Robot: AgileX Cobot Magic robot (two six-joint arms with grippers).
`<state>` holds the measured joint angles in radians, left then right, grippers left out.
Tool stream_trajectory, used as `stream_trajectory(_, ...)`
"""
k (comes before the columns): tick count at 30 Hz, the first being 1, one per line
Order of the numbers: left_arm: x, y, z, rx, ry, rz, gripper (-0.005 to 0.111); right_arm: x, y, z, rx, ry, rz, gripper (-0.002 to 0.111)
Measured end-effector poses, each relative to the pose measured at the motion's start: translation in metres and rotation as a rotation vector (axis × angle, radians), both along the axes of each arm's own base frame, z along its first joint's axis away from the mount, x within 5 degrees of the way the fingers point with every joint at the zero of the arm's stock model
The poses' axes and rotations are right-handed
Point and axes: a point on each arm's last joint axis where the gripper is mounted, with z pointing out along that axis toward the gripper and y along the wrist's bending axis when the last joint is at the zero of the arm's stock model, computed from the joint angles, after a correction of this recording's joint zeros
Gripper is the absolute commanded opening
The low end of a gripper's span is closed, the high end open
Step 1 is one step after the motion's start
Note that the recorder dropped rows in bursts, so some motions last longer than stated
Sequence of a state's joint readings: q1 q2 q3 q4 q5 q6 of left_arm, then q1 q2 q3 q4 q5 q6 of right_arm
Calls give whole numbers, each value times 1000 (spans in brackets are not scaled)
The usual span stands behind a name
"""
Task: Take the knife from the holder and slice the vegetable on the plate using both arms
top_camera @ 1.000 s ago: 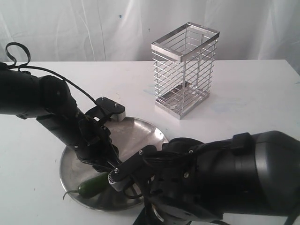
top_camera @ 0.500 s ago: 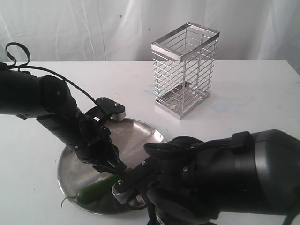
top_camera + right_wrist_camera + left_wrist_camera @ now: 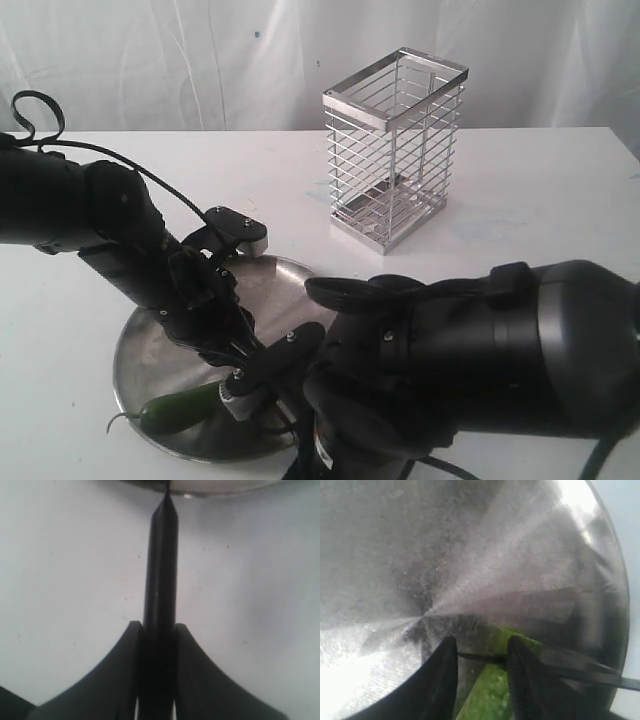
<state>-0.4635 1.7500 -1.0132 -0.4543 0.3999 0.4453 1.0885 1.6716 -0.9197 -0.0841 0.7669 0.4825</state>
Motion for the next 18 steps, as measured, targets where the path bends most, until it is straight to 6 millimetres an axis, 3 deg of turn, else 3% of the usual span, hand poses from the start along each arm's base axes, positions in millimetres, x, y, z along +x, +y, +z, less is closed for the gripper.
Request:
stream_trajectory(11,0,-1,0,-12,1,12,39,17,17,-9,13,4,-19,0)
stream_trajectory(18,4,7,7,44,-95,-31,39,22,29,-17,17,29,-37,0)
